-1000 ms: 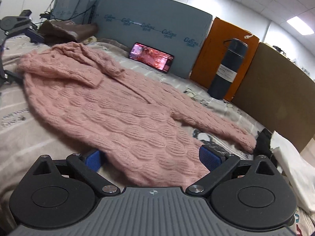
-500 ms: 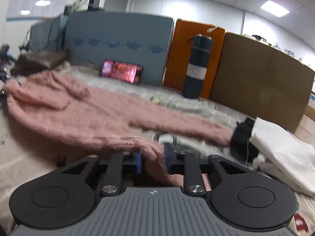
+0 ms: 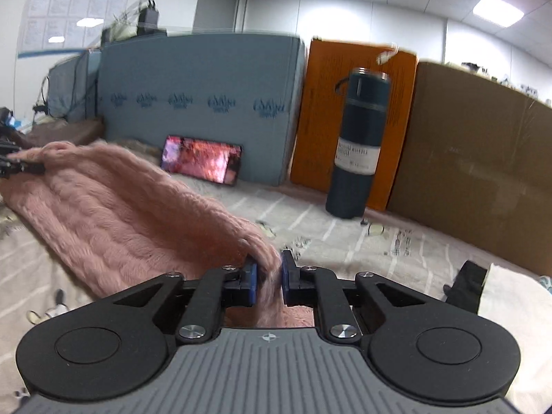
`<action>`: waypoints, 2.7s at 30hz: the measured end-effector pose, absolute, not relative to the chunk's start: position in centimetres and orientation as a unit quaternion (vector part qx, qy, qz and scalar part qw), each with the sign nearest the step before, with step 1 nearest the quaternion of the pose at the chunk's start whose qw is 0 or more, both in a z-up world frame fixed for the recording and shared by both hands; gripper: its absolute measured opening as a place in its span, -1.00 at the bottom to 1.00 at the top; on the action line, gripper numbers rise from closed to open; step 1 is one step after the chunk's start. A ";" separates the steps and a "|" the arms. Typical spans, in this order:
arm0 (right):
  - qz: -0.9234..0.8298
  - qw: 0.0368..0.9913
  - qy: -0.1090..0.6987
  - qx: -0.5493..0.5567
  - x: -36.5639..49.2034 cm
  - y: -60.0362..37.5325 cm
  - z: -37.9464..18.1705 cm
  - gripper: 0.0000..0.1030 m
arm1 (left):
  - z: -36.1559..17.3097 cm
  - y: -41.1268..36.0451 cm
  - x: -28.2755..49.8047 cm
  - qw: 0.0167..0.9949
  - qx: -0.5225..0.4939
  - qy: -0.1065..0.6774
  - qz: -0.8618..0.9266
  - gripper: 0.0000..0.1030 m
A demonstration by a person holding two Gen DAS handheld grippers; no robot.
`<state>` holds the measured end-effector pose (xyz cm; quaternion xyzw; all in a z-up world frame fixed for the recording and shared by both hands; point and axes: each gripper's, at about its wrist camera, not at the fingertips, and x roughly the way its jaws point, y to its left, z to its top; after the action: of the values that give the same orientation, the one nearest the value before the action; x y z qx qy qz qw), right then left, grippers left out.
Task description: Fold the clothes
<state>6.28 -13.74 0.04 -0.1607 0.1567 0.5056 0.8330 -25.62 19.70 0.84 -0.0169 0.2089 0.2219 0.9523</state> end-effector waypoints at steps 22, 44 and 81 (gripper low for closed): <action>0.360 0.896 0.258 -0.039 10.7 -20.2 -2.5 -0.76 | 1.1 16.9 -23.9 0.948 -0.044 0.152 0.275 0.83; 0.254 0.916 0.298 0.083 11.7 -20.3 0.6 0.04 | 0.6 18.2 -24.7 0.948 -0.093 0.127 0.278 0.85; 0.383 0.895 0.206 0.096 5.2 -11.8 0.7 -0.75 | 0.7 18.6 -25.8 0.951 -0.125 0.089 0.267 0.86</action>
<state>5.21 -11.78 0.67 0.0962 0.2062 0.3829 0.8953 -25.82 18.64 0.65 -0.1255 0.0892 0.2666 0.9514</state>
